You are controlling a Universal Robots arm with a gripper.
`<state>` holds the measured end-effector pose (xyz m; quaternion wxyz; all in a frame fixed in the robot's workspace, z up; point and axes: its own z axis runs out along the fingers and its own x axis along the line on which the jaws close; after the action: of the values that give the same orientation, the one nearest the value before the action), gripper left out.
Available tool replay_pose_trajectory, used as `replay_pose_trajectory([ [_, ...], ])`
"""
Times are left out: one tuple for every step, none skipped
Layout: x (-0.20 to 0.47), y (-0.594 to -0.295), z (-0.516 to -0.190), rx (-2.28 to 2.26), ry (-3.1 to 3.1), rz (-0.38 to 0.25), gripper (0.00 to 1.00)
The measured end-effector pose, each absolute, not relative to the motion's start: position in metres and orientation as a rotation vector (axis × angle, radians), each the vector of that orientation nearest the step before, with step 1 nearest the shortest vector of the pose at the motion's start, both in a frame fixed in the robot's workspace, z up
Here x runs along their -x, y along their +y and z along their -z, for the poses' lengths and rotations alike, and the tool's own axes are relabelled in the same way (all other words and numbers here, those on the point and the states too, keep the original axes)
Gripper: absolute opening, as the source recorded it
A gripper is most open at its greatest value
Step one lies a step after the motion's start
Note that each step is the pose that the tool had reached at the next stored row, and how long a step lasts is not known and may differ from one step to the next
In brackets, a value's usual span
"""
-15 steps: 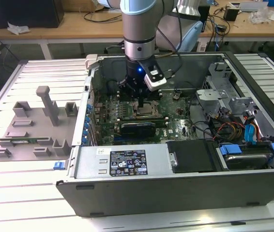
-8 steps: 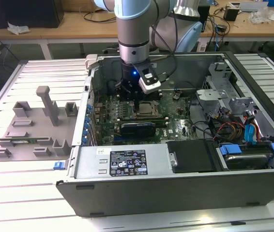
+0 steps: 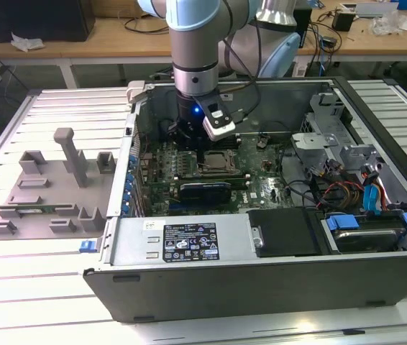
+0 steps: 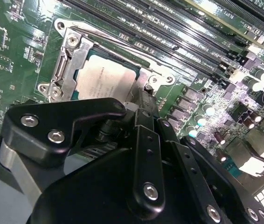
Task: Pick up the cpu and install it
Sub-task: 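Close the cpu cover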
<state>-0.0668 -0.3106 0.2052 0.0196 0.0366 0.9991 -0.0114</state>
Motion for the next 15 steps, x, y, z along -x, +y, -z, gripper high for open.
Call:
replay_pose_trajectory([
  [0.066, -0.311, -0.205, -0.114, 3.100, 0.035, 0.11],
  [0.066, -0.311, -0.205, -0.114, 3.100, 0.035, 0.11],
  [0.065, -0.311, -0.205, -0.114, 3.100, 0.035, 0.11],
  [0.064, -0.311, -0.205, -0.114, 3.100, 0.035, 0.11],
  [0.063, -0.311, -0.205, -0.114, 3.100, 0.035, 0.11],
  [0.061, -0.311, -0.205, -0.114, 3.100, 0.035, 0.11],
  [0.060, -0.311, -0.205, -0.114, 3.100, 0.035, 0.11],
  [0.059, -0.311, -0.205, -0.114, 3.100, 0.035, 0.11],
  [0.056, -0.312, -0.205, -0.114, 3.100, 0.035, 0.11],
  [0.054, -0.312, -0.205, -0.114, 3.100, 0.035, 0.11],
  [0.053, -0.312, -0.205, -0.114, 3.099, 0.034, 0.11],
  [0.051, -0.312, -0.205, -0.113, 3.099, 0.034, 0.11],
  [0.051, -0.312, -0.205, -0.113, 3.099, 0.034, 0.11],
  [0.051, -0.312, -0.205, -0.114, 3.100, 0.035, 0.11],
  [0.050, -0.312, -0.205, -0.114, 3.100, 0.034, 0.11],
])
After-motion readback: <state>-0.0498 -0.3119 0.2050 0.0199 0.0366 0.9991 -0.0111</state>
